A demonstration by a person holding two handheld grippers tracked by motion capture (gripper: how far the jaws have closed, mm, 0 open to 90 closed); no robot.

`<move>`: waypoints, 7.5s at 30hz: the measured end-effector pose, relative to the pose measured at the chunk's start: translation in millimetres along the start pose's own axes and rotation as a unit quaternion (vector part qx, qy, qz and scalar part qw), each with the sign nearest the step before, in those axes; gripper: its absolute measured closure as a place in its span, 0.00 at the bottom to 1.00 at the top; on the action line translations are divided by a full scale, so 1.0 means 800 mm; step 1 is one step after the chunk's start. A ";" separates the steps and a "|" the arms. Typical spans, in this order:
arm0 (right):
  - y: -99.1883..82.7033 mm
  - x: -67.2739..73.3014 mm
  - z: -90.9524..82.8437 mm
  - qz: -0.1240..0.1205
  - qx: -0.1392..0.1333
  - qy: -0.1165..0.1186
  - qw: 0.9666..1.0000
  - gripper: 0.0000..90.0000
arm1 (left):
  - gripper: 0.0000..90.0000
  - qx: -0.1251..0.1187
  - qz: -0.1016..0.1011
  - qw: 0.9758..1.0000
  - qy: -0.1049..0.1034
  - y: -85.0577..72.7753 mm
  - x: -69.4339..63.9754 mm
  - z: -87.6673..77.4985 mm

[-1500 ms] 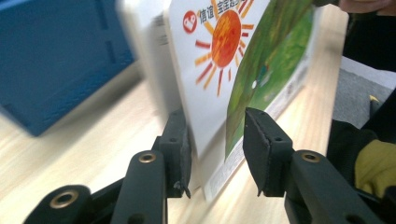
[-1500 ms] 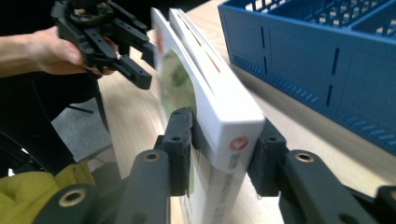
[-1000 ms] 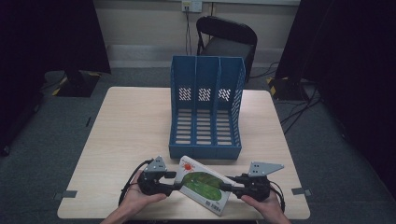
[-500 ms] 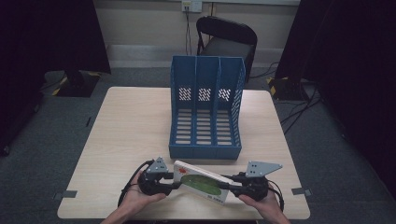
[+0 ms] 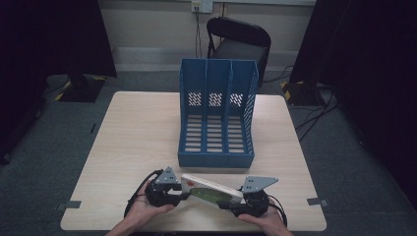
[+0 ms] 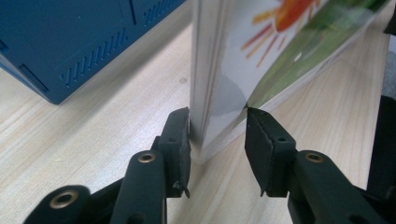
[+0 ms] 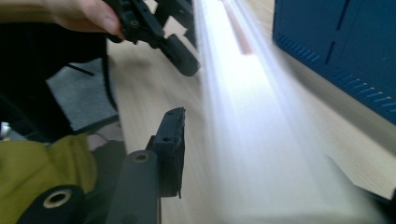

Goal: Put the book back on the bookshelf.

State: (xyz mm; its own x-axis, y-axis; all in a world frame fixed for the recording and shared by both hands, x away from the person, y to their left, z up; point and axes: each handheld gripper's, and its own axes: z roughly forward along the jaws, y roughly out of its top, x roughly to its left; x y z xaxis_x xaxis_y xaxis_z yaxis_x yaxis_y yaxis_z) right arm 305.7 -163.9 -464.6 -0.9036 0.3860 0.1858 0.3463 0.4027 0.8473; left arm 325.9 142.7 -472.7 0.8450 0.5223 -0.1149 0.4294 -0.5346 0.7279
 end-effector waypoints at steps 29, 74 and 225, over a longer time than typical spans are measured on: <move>0.005 -0.005 0.015 0.008 0.017 -0.002 1.000 0.85 | 0.46 -0.010 -0.052 0.999 -0.008 0.005 0.007 -0.006; 0.041 0.009 -0.034 -0.001 -0.013 -0.026 1.000 0.85 | 0.05 -0.001 -0.115 0.973 0.198 -0.076 0.124 -0.041; 0.131 -0.192 0.026 0.168 -0.051 -0.437 0.882 0.85 | 0.00 -0.003 -0.120 0.972 0.202 -0.076 0.125 -0.039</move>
State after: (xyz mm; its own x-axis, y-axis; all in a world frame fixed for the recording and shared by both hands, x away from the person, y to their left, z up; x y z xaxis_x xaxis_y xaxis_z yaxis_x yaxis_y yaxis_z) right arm 486.3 -163.6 -414.5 -0.2000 0.9796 0.0177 0.4920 0.0848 0.8665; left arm 374.4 248.2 -507.6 0.5265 0.8501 -0.0079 0.5958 -0.3623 0.7168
